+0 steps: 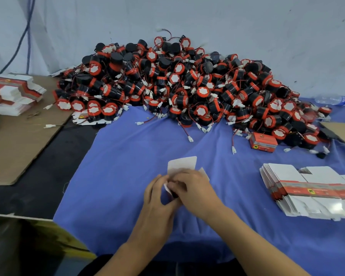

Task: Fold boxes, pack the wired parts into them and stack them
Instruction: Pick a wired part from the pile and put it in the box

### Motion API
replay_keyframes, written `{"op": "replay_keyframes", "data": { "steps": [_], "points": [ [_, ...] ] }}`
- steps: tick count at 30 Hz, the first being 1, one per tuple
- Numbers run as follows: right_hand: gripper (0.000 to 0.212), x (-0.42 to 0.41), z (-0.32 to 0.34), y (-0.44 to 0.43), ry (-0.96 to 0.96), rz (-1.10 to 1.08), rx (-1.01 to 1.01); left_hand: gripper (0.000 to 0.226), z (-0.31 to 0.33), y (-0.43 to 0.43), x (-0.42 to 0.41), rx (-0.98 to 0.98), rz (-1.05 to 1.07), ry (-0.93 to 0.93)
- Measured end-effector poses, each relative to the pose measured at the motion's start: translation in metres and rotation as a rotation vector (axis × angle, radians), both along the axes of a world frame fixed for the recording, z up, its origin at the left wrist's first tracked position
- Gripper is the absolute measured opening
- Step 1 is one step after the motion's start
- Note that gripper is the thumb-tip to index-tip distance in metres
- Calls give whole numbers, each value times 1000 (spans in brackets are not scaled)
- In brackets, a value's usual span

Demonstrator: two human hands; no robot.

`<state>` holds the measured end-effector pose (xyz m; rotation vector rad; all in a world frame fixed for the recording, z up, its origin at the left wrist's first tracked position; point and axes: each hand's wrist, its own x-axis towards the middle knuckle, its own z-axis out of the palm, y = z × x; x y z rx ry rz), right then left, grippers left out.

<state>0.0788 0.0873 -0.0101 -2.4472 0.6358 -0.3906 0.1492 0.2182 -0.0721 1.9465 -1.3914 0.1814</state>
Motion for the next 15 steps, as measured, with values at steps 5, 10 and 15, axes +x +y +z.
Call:
{"op": "replay_keyframes", "data": {
  "steps": [5,10,15],
  "points": [
    [30,-7,10,-13,184,235,7,51,-3,7,12,-15,-129,13],
    [9,-3,14,-10,69,66,207,59,-3,11,19,2,-179,55],
    [4,-1,15,-12,159,40,104,49,1,15,29,-81,-213,146]
  ]
}}
